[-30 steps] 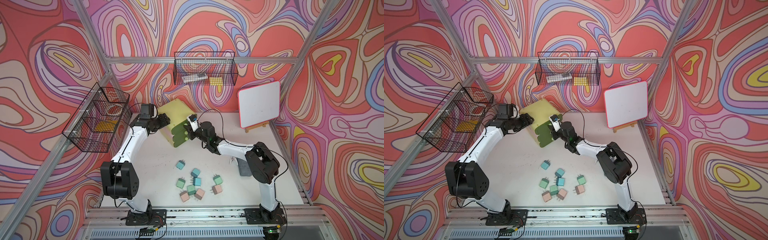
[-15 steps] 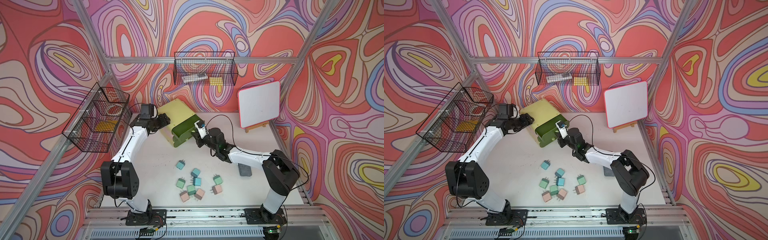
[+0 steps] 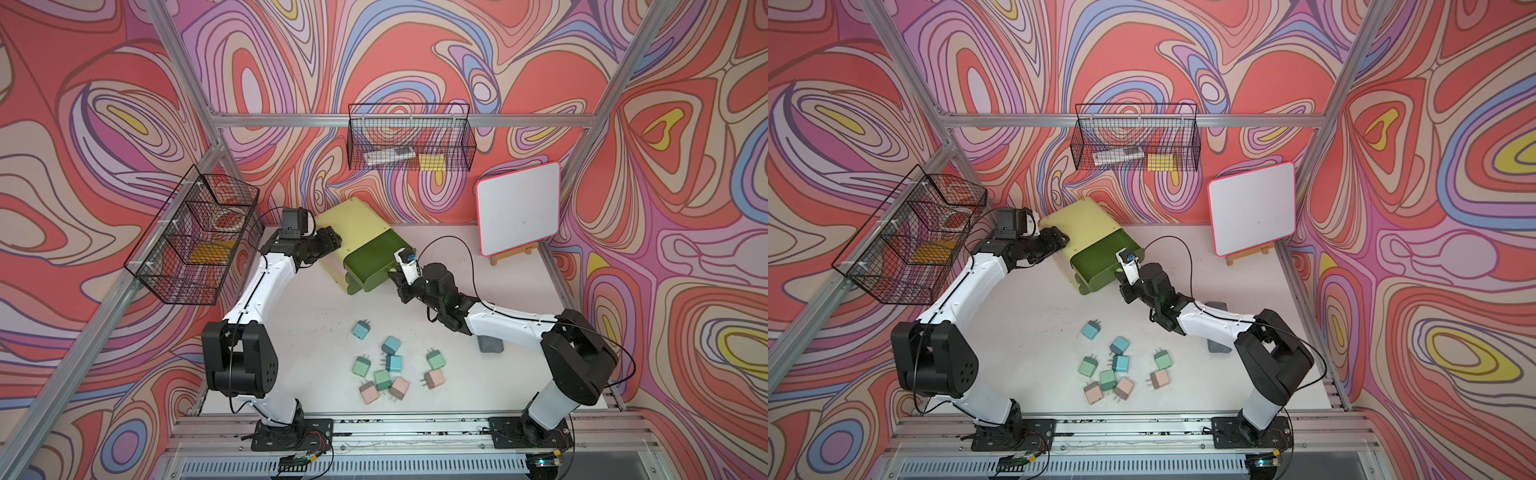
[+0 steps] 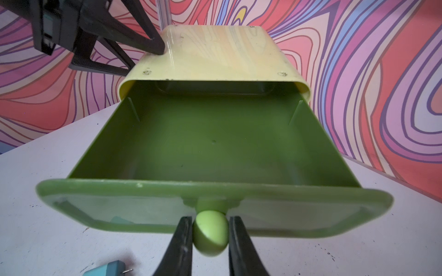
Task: Place the plugs into the drawer by color
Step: Open the drawer in the storage box, then pick up the plug from the center of the board.
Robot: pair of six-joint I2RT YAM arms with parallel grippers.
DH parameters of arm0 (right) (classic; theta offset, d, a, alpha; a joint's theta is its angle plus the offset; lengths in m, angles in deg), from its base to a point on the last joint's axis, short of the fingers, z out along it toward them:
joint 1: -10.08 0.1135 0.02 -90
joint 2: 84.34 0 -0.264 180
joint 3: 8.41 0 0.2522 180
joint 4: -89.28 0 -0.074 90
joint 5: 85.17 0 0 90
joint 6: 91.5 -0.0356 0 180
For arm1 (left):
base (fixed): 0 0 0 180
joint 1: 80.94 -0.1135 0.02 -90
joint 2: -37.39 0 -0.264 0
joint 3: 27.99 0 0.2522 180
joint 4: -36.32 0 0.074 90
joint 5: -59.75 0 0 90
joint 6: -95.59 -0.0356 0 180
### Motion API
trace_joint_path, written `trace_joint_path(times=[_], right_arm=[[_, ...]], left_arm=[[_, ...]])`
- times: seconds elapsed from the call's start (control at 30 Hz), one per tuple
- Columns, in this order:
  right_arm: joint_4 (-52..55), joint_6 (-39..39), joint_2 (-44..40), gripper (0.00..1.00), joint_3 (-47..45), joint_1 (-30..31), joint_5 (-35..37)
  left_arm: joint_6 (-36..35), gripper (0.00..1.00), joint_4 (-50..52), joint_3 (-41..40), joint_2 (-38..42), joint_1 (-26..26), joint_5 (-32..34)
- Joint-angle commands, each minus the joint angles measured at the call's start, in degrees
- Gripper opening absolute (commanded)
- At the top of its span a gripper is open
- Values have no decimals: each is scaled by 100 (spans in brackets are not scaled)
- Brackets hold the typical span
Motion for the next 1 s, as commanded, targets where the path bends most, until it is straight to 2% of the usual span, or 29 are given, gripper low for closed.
trace_joint_path(times=[0.0,0.07,0.13,0.27,0.43,0.53,0.7,0.83,0.97], right_arm=[[65,27,8,24,58,24,174],[107,52,34,30,61,26,211],[402,79,-81,41,162,42,242],[780,-283,-610,59,114,198,125],[1225,-718,-694,64,-235,620,453],[1476,-1052,-645,64,-438,1155,985],[1187,-1334,-215,63,-602,1989,1577],[1127,-1979,434,68,-111,2406,2457],[1819,-2977,994,70,598,2491,2862]], left_arm=[[-5,73,134,-120,-97,-35,-30],[2,73,143,-127,-75,-35,-38],[-5,74,138,-129,-42,-35,-53],[20,75,180,-63,110,-35,-35],[-58,76,253,-86,332,-35,42],[-135,77,273,-194,412,-35,119],[-142,77,246,-312,435,-35,117],[-141,77,221,-288,409,-35,204],[-161,77,265,-230,360,-38,336]])
